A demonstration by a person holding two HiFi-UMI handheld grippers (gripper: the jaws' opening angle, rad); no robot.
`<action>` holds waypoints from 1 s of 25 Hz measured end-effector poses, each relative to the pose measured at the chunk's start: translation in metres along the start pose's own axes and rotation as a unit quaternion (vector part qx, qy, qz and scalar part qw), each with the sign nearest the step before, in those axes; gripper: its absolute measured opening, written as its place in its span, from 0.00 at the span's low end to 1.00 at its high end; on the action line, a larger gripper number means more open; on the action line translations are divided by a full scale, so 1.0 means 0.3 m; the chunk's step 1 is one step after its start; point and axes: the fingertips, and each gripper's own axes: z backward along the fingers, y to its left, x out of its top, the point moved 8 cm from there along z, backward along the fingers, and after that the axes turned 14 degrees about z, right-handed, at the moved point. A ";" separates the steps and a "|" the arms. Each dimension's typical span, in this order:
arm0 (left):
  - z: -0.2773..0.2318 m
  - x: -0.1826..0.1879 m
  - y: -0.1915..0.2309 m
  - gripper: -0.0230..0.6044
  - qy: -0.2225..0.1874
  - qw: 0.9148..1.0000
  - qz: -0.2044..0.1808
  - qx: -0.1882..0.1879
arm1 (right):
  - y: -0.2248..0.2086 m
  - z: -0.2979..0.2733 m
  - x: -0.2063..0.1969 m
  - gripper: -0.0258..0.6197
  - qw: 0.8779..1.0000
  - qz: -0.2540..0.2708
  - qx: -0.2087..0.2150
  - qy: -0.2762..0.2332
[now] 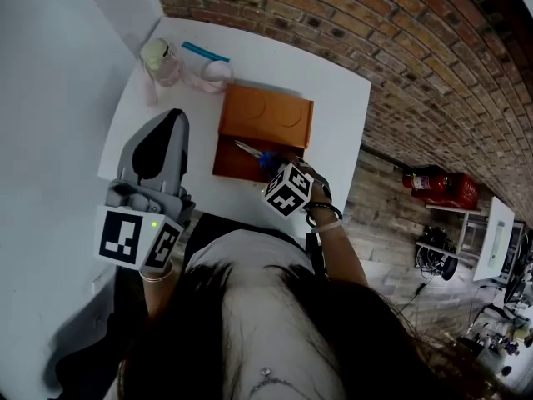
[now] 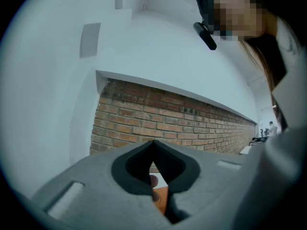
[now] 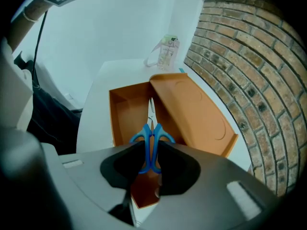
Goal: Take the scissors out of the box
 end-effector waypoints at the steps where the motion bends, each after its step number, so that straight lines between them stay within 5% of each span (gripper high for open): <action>1: -0.001 -0.001 -0.009 0.04 0.001 1.000 -0.001 -0.001 | -0.002 0.009 -0.002 0.19 1.000 -0.004 -0.003 -0.004; 25: 0.051 -0.077 -0.276 0.04 0.003 1.000 -0.026 -0.008 | 0.008 0.238 -0.113 0.19 0.989 -0.067 -0.070 -0.115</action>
